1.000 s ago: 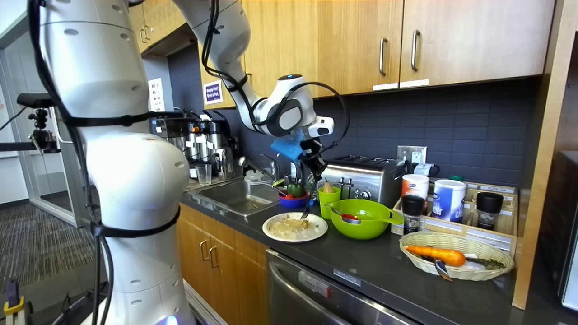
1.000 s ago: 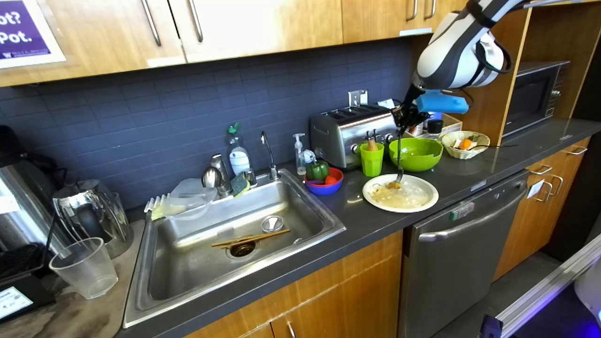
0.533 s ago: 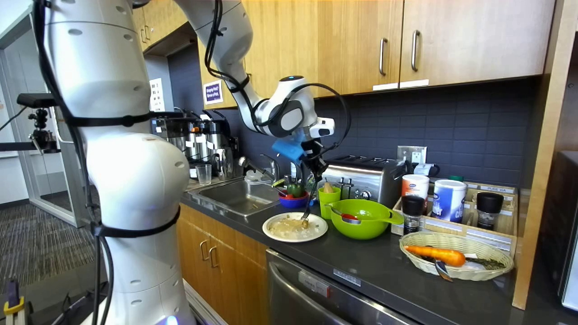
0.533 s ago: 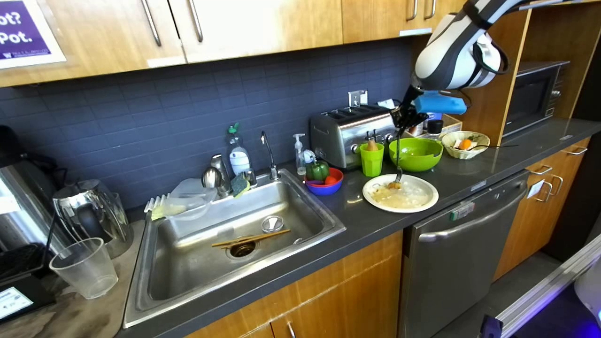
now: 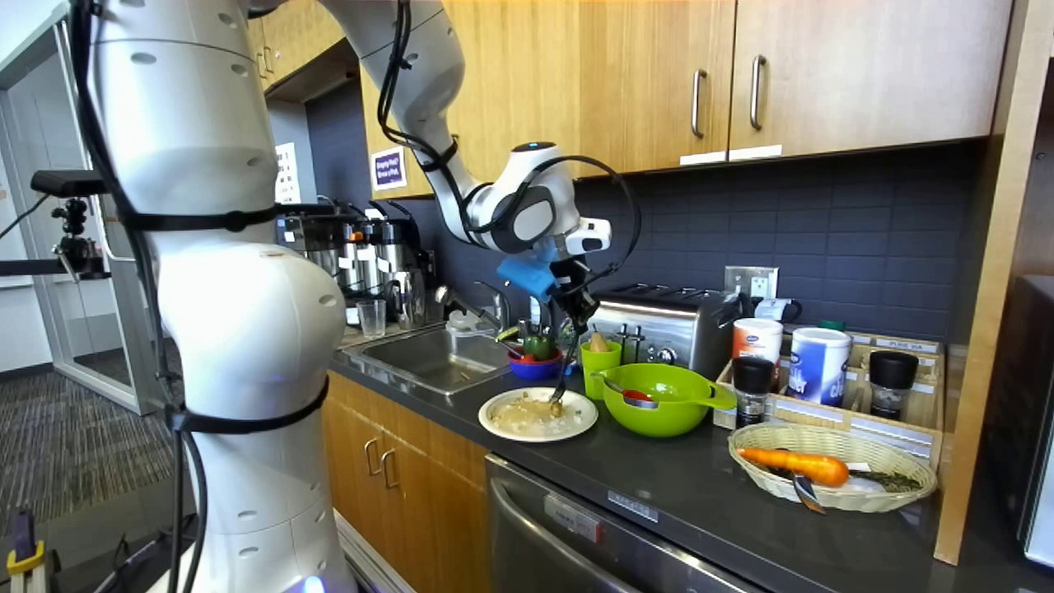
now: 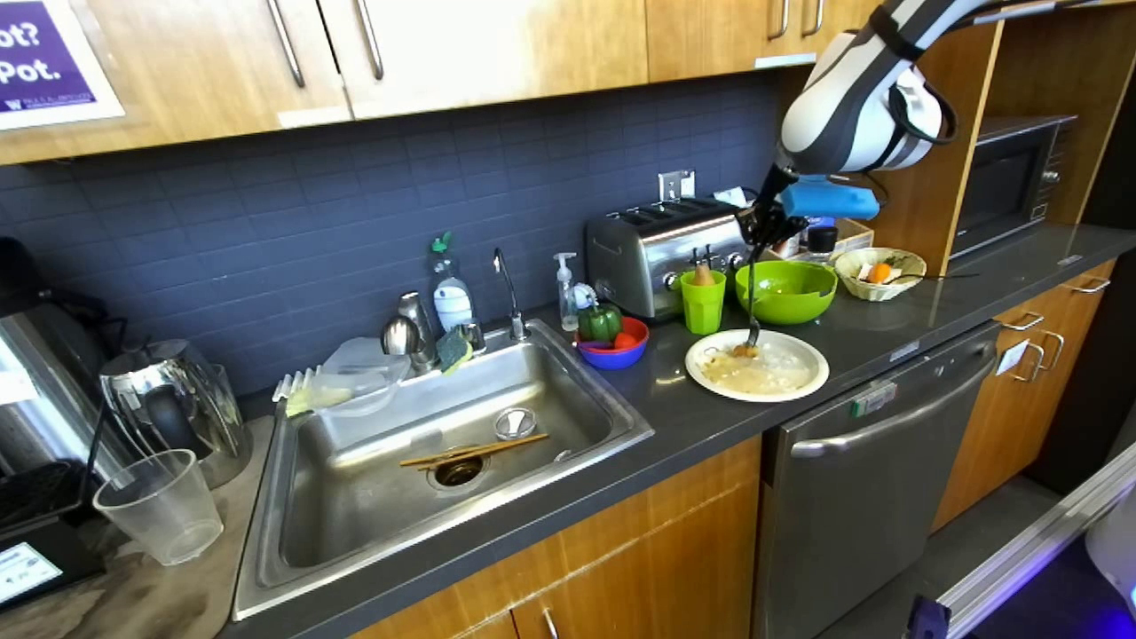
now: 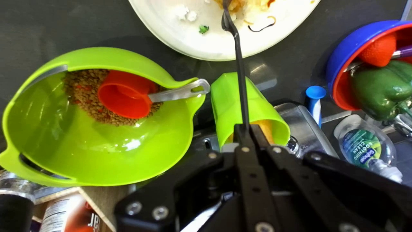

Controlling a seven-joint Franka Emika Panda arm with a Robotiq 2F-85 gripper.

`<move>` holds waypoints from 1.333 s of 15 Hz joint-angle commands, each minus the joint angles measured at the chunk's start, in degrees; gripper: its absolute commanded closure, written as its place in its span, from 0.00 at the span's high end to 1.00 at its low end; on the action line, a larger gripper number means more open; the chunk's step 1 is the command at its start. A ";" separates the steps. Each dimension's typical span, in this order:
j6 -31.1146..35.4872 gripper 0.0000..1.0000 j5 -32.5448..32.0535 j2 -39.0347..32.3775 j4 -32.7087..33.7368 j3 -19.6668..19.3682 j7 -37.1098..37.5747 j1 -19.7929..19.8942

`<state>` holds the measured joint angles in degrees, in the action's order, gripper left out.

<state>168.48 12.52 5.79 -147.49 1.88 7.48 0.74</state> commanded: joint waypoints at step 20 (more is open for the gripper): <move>0.44 0.01 -1.00 1.76 -0.56 -0.57 1.40 -0.25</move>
<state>168.50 12.59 5.46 -146.76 1.87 7.49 0.61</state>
